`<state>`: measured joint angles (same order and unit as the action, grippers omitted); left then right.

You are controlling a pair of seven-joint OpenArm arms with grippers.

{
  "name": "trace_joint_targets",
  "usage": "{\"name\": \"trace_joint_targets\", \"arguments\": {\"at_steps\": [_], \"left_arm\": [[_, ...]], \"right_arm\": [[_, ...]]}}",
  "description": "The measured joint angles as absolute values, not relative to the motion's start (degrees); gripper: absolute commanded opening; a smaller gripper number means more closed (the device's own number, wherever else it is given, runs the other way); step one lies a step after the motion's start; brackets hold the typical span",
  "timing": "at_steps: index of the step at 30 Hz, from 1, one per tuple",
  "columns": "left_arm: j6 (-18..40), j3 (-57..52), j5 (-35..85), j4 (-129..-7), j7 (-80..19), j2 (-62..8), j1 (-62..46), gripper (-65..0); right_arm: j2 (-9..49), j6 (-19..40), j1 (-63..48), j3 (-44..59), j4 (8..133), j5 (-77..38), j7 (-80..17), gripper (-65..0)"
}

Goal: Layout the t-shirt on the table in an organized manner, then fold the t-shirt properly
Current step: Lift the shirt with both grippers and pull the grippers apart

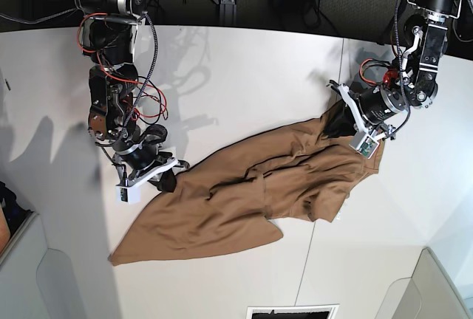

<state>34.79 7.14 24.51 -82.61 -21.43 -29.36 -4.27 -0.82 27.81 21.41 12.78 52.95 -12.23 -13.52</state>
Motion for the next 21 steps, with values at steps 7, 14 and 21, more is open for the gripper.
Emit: {"name": "trace_joint_targets", "arguments": {"at_steps": [7, 14, 21], "left_arm": [[34.8, 6.5, 23.7, -87.8, -22.9, -30.5, -4.9, -65.0], [35.2, 3.4, 28.6, -97.2, -28.0, -32.1, -4.8, -65.0], [35.3, -4.2, 33.8, -105.6, -32.8, -33.3, -4.9, -65.0]], "right_arm": [[-1.0, 30.7, 21.4, 12.8, 59.7, -9.0, -14.0, -65.0], [0.3, 30.9, 21.4, 12.7, 77.3, -11.2, -21.6, -65.0], [2.6, 31.3, 21.6, 12.7, 88.7, -16.5, -30.2, -65.0]]}}
